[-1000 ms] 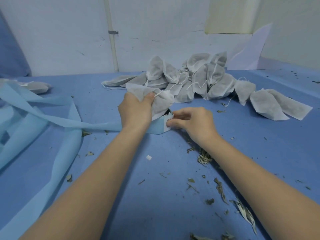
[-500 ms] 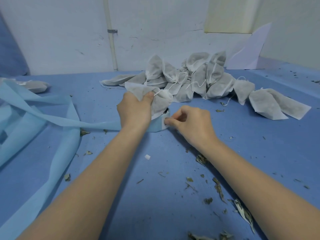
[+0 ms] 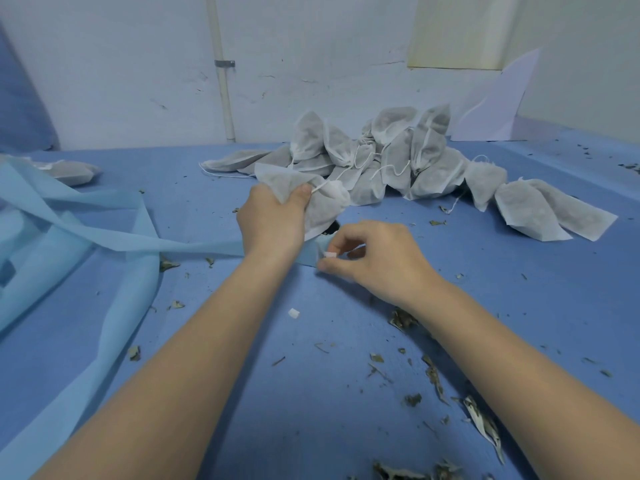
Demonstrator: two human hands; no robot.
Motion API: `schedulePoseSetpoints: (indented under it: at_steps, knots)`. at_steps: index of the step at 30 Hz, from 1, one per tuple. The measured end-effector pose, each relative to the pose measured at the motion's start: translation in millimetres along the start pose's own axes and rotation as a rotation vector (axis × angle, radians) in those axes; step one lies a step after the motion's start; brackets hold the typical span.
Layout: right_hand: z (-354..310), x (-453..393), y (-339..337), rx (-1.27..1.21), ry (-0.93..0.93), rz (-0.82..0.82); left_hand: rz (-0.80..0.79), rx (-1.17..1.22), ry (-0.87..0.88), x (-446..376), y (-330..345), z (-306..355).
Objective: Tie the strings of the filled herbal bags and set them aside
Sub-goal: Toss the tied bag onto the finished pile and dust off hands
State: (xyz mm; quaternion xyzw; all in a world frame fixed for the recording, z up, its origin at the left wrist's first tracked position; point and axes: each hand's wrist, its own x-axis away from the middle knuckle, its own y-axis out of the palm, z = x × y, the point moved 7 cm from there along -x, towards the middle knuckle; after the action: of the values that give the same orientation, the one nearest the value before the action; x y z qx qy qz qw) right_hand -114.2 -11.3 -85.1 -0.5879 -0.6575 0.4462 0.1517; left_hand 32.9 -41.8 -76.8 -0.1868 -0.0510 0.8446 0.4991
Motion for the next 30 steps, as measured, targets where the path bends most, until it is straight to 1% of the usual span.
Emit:
schedulePoseSetpoints:
  at_steps: [4, 7, 9, 11, 14, 17, 19, 23, 26, 30]
  knots:
    - [1.9, 2.3, 0.2, -0.087, 0.059, -0.089, -0.001, 0.009, -0.01, -0.9, -1.6, -0.4]
    - [0.4, 5.9, -1.8, -0.241, 0.095, -0.237, 0.002, 0.023, -0.003, -1.5, -4.0, 1.4]
    - [0.4, 6.3, -9.0, -0.286, 0.101, -0.264, -0.005, 0.042, 0.015, -3.0, -6.3, 4.9]
    - [0.7, 4.4, -22.4, -0.305, 0.098, -0.196, -0.041, 0.123, 0.015, -5.4, -7.8, 7.5]
    - [-1.8, 1.4, -39.6, -0.373, 0.04, -0.091, -0.183, 0.265, 0.018, -2.9, -3.3, 14.0]
    - [-6.8, 2.2, -51.8, -0.367, -0.027, 0.008, -0.349, 0.225, 0.049, 6.0, 7.6, 18.4]
    - [-9.4, 3.2, -56.6, -0.315, -0.077, 0.053, -0.425, 0.163, 0.073, 13.8, 12.6, 22.9]
    - [-10.5, 3.7, -60.6, -0.193, -0.123, 0.109, -0.553, 0.167, 0.092, 24.9, 18.6, 29.5]
    - [-8.3, 2.8, -60.3, -0.138, -0.134, 0.109, -0.623, 0.185, 0.105, 30.2, 21.5, 32.3]
    - [-6.0, 2.9, -60.8, -0.15, -0.153, 0.089, -0.706, 0.286, 0.048, 34.9, 25.8, 30.4]
